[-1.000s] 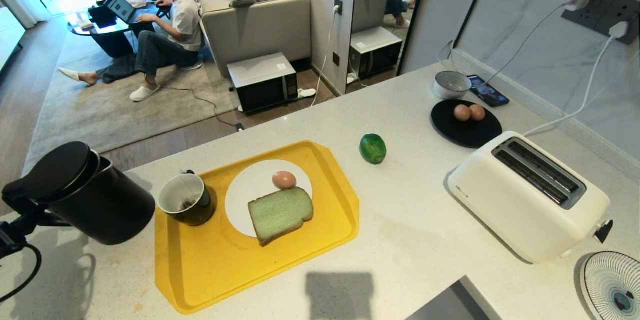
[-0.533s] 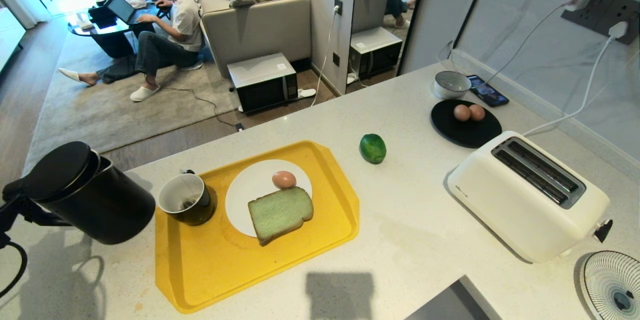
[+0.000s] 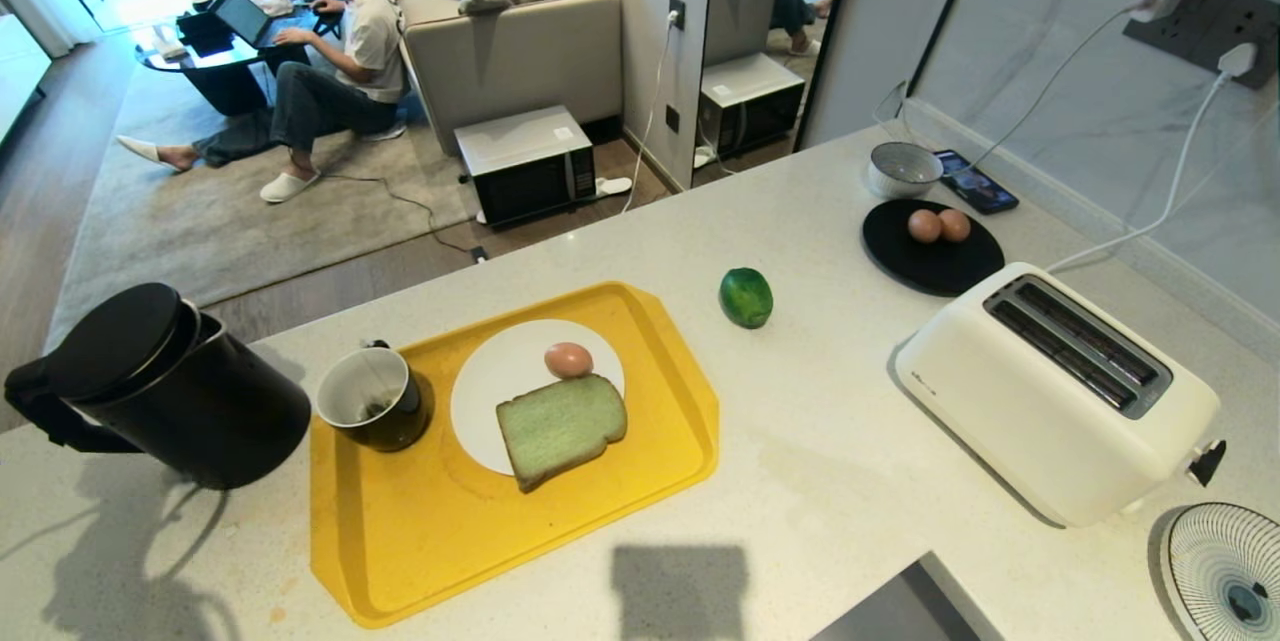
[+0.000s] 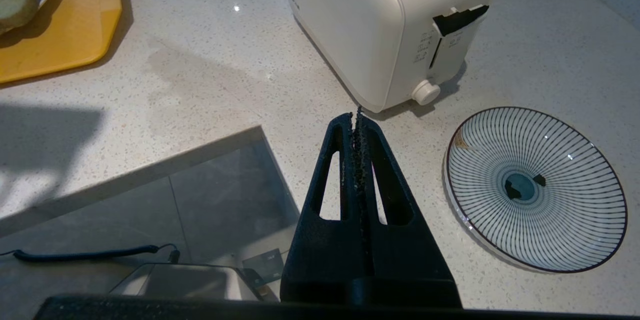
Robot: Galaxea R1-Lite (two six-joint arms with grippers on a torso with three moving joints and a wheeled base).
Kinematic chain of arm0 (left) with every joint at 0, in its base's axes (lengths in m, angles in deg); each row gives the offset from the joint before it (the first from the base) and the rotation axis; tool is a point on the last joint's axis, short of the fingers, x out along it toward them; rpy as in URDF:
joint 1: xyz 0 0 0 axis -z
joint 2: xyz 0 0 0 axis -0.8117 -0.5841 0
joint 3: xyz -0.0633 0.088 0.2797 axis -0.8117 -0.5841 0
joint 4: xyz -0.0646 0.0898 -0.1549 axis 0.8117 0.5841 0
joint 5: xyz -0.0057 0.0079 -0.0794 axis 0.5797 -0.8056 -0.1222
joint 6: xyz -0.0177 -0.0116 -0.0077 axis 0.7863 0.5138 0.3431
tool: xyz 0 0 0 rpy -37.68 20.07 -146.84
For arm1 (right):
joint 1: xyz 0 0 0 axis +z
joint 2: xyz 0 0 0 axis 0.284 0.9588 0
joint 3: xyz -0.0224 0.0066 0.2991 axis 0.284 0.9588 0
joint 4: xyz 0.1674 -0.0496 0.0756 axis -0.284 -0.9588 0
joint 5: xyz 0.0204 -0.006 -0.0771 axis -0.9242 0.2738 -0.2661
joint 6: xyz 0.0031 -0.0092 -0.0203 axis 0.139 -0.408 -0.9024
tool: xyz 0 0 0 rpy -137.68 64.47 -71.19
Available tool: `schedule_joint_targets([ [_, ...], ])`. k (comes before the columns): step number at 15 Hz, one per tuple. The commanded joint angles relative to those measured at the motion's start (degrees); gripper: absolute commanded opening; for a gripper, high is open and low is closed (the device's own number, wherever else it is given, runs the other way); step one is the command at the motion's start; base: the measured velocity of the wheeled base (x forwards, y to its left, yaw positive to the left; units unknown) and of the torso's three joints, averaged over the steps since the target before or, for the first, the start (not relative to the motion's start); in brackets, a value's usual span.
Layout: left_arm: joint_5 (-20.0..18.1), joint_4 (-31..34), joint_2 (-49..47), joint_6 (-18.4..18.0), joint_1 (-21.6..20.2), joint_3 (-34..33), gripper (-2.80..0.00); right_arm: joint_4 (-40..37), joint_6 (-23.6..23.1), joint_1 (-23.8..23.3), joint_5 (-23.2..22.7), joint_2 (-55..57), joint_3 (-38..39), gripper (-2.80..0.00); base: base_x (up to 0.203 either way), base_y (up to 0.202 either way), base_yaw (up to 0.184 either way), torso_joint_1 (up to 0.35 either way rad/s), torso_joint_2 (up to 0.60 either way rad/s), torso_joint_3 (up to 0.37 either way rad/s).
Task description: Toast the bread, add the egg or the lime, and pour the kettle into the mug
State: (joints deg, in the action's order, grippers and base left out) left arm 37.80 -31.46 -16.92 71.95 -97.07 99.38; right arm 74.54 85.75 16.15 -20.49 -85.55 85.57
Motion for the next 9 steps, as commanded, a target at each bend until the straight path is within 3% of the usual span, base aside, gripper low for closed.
schedule_joint_targets([
  [1,0.13,9.31,7.67,3.67,2.41,4.06,-2.8,-0.01,-0.02,0.0,-0.01,-0.06,0.09,-2.8,0.0,0.0,0.0,0.0,0.0,0.0],
  [6,1.16,56.53,21.78,14.02,8.29,18.15,-2.8,-0.01,-0.02,-0.05,-0.01,0.0,0.09,-2.8,0.0,0.0,0.0,0.0,0.0,0.0],
  [8,1.39,70.26,23.38,19.74,10.37,25.53,-2.8,-0.01,-0.02,0.0,-0.01,0.02,0.09,-2.8,0.0,0.0,0.0,0.0,0.0,0.0],
  [9,1.45,73.48,23.41,23.26,11.03,27.41,-2.8,-0.01,-0.02,0.0,-0.01,-0.06,0.09,-2.8,0.0,0.0,0.0,0.0,0.0,0.0],
])
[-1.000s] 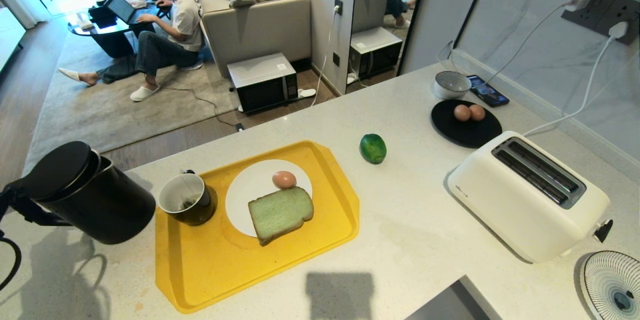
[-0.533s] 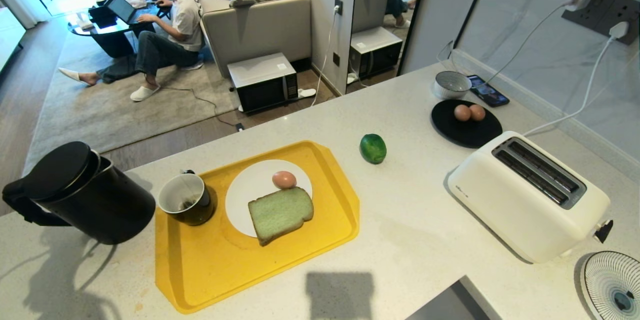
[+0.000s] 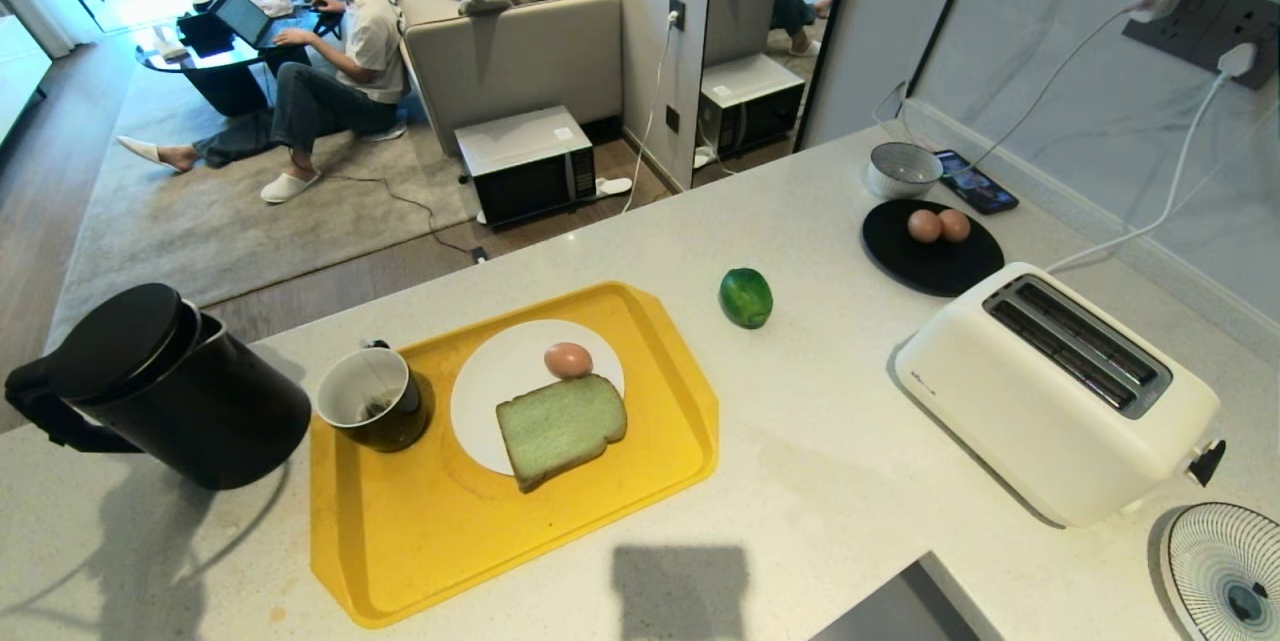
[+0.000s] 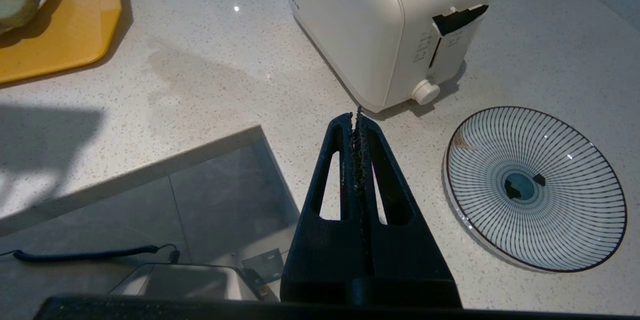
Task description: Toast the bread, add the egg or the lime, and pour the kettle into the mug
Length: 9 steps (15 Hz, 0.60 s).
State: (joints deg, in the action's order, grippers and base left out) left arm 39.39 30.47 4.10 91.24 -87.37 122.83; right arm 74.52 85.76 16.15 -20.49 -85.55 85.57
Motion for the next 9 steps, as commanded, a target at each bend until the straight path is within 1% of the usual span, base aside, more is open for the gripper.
schedule_joint_targets([
  [1,-0.05,12.87,1.75,6.02,2.17,4.46,-2.8,0.01,-0.03,0.0,-0.01,-0.06,0.09,-2.8,0.0,0.0,0.0,0.0,0.0,0.0],
  [3,0.54,13.9,-0.35,10.17,2.71,4.79,-2.8,0.01,-0.03,0.0,-0.01,-0.06,0.09,-2.8,0.0,0.0,0.0,0.0,0.0,0.0],
  [6,0.85,14.13,-5.58,21.5,2.78,7.05,-2.8,0.01,-0.03,0.0,-0.01,-0.06,0.09,-2.8,0.0,0.0,0.0,0.0,0.0,0.0],
  [7,1.06,13.97,-7.1,24.73,2.78,7.78,-2.8,0.01,-0.05,0.0,-0.01,-0.01,0.09,-2.8,0.0,0.0,0.0,0.0,0.0,0.0],
  [8,1.32,13.75,-8.22,26.19,2.78,8.02,-2.8,0.01,-0.03,0.0,-0.01,-0.06,0.09,-2.8,0.0,0.0,0.0,0.0,0.0,0.0],
  [9,1.37,13.65,-9.09,26.67,2.78,8.07,-2.8,0.01,-0.03,0.0,-0.01,-0.04,0.09,-2.8,0.0,0.0,0.0,0.0,0.0,0.0],
])
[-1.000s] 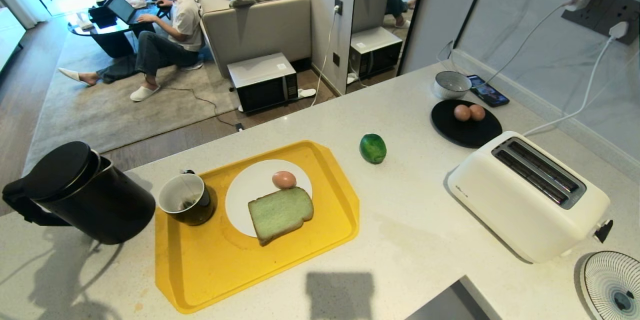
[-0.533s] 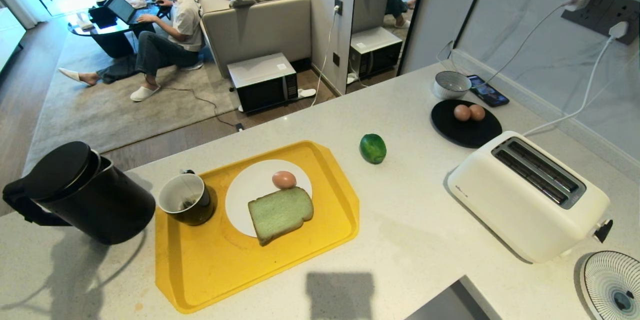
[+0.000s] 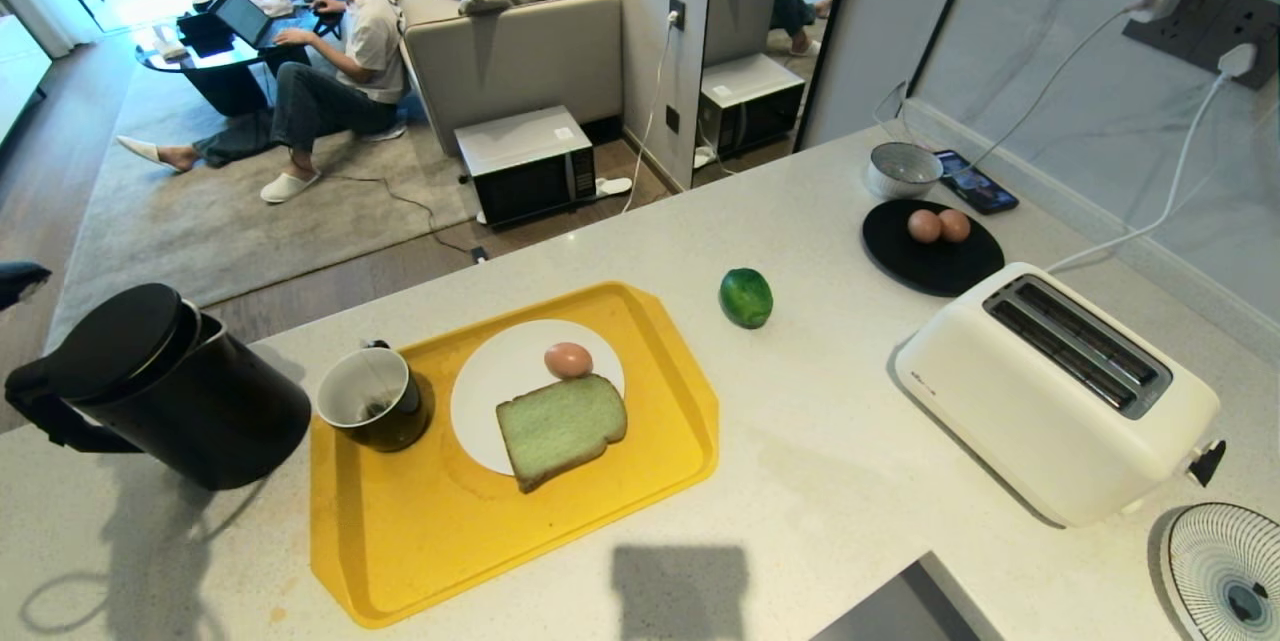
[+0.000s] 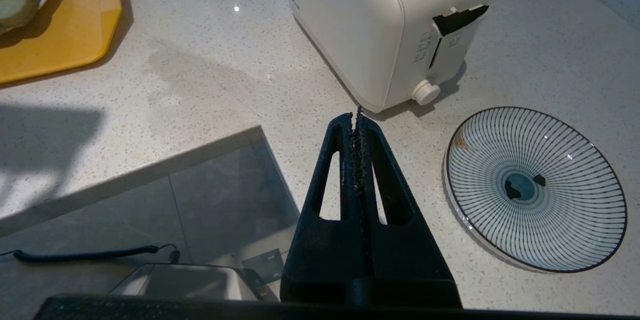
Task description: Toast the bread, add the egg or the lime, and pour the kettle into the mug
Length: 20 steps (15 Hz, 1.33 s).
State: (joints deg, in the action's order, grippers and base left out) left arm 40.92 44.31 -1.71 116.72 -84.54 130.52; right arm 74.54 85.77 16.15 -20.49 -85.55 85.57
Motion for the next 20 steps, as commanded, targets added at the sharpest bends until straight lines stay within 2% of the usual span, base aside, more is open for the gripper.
schedule_joint_targets([
  [1,-0.15,-0.28,-4.22,1.34,-0.04,0.35,-2.8,-0.01,-0.09,-0.03,-0.01,0.01,0.09,-2.8,0.0,0.0,0.0,0.0,0.0,0.0],
  [8,0.99,-5.26,-10.92,8.46,-0.28,0.11,-2.8,-0.01,-0.13,-0.07,-0.1,-0.05,0.09,-2.8,0.0,0.0,0.0,0.0,0.0,0.0],
  [14,0.99,-5.44,-12.97,10.82,-1.18,0.17,-2.8,-0.01,-0.21,-0.08,-0.19,-0.06,0.09,-2.8,0.0,0.0,0.0,0.0,0.0,0.0],
  [20,0.99,-6.51,-15.36,11.1,-1.12,0.15,-2.8,-0.01,-0.3,0.0,-0.19,-0.06,0.08,-2.8,0.0,0.0,0.0,0.0,0.0,0.0],
])
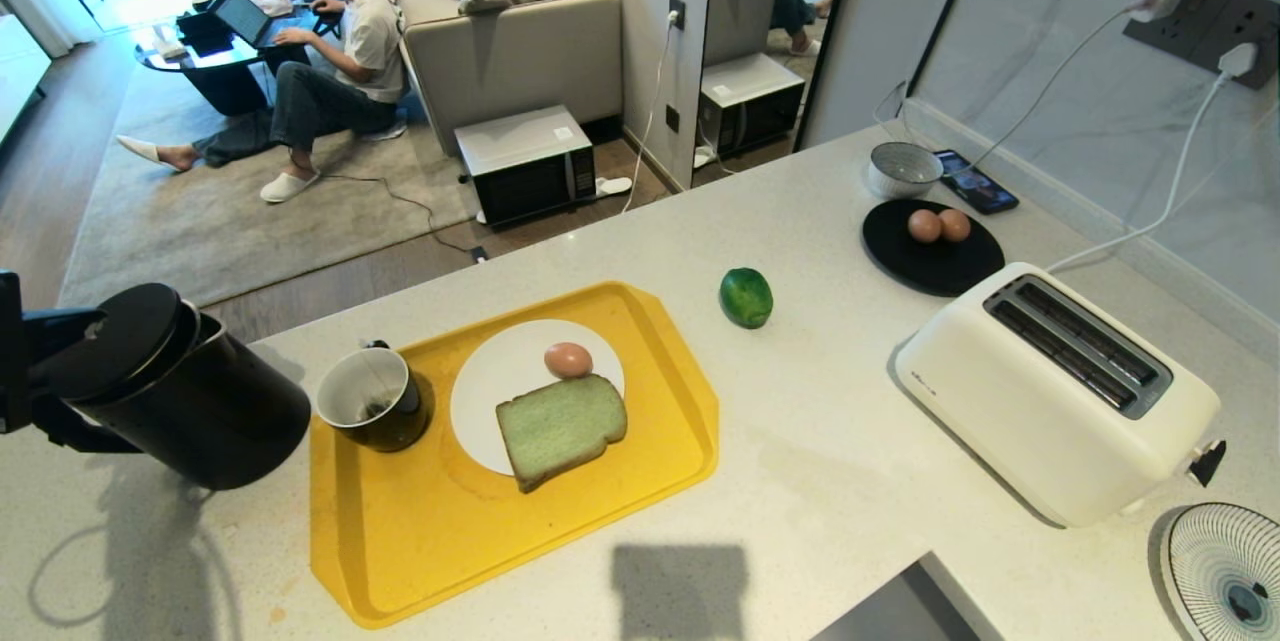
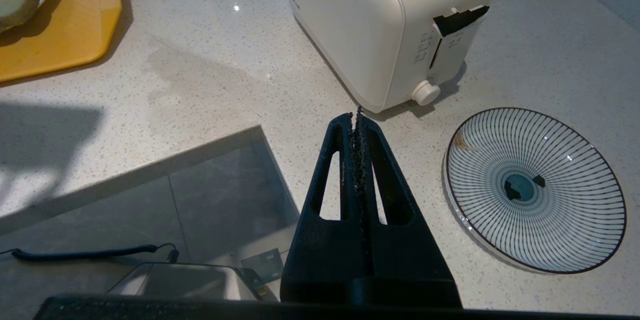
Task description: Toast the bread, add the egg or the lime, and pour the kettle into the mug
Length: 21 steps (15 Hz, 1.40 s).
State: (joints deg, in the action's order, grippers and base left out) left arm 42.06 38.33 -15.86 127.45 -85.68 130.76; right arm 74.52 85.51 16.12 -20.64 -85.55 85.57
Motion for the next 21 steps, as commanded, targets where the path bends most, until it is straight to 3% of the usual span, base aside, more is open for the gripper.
schedule_joint_targets([
  [1,-0.14,-1.49,-1.89,0.37,0.04,-0.34,-2.8,0.01,-0.05,-0.02,-0.04,-0.06,0.05,-2.8,0.0,0.0,0.0,0.0,0.0,0.0],
  [21,-0.14,-1.92,-7.6,0.46,0.34,-0.85,-2.8,0.01,-0.05,0.03,-0.13,-0.06,0.09,-2.8,0.0,0.0,0.0,0.0,0.0,0.0],
])
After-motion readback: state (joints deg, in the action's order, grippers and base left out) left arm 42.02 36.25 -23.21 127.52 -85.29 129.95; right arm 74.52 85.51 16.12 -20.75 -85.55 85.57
